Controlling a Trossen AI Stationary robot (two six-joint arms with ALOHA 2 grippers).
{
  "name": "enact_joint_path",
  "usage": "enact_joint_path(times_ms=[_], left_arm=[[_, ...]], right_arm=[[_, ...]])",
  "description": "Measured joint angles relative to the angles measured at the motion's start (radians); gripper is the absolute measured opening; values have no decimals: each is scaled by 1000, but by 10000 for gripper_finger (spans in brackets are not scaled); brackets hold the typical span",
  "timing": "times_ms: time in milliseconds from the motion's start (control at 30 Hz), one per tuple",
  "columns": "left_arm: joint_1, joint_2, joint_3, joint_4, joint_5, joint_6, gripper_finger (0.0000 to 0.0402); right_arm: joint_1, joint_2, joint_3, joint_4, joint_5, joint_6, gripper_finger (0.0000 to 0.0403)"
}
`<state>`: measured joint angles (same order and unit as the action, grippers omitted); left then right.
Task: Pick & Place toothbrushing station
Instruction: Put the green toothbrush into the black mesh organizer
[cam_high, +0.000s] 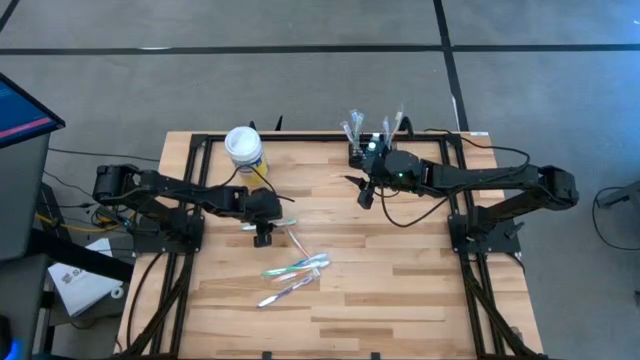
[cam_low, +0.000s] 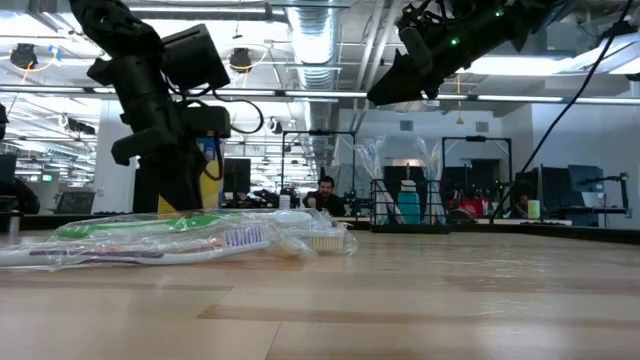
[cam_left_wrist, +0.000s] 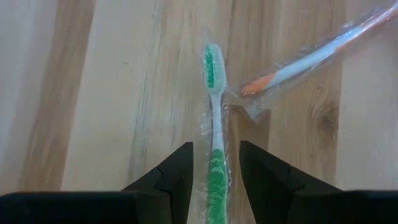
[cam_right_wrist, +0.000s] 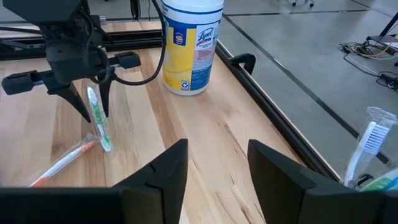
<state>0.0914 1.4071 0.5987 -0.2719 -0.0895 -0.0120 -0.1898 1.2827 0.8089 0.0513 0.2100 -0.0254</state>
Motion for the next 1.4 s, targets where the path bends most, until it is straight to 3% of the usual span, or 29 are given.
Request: enact_joint_path(times_ms=[500,867,1067,1400], left_arm=[[0,-1,-71,7,1,-50,119],[-1,-3,-71,11,-21,-68,15],[-1,-5,-70,18,-43,-100,9],[-7,-165,-76,52,-105,-102,4]], right_arm=[[0,0,0,0,0,0,148],[0,0,0,0,0,0,143],[0,0,0,0,0,0,138],[0,0,0,1,-2,0,138]])
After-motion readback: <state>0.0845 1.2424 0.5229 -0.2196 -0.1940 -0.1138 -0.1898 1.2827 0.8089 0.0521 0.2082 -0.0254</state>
